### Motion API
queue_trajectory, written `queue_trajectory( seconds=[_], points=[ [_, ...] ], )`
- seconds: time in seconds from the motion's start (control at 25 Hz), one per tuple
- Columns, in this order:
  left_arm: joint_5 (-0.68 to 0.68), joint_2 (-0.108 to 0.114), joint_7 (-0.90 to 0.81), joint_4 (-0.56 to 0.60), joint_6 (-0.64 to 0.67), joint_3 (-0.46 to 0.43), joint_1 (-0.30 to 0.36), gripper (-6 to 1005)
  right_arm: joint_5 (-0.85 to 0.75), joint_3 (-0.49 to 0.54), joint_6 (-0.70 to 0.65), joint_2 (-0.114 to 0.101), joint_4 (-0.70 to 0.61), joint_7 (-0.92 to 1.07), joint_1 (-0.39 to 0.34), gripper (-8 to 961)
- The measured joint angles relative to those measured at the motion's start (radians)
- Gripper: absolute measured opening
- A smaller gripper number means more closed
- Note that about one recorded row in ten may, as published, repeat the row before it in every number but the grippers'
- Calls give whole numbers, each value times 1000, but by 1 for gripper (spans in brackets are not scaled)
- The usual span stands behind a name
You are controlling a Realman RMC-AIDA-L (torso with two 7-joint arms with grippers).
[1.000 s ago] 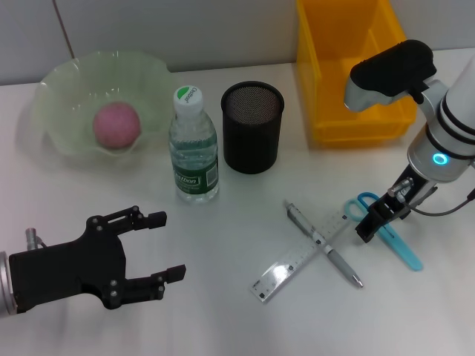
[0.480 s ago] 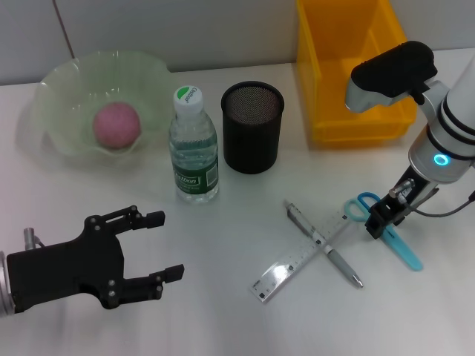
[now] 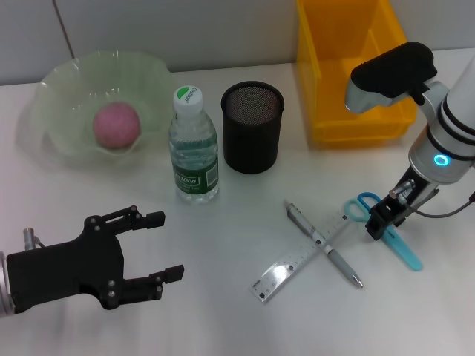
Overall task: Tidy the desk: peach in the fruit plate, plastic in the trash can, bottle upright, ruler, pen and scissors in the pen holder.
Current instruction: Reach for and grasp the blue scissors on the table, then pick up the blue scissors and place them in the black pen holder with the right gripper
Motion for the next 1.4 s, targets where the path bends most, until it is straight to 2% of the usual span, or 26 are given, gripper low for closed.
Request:
queue_trajectory(
  seconds=[1.2,1.4],
  points=[
    [2,0,3,0,0,0,0,808,-4,0,9,-1,38,8,14,386],
    [2,0,3,0,0,0,0,808,-4,0,9,-2,39,8,13,244]
  ],
)
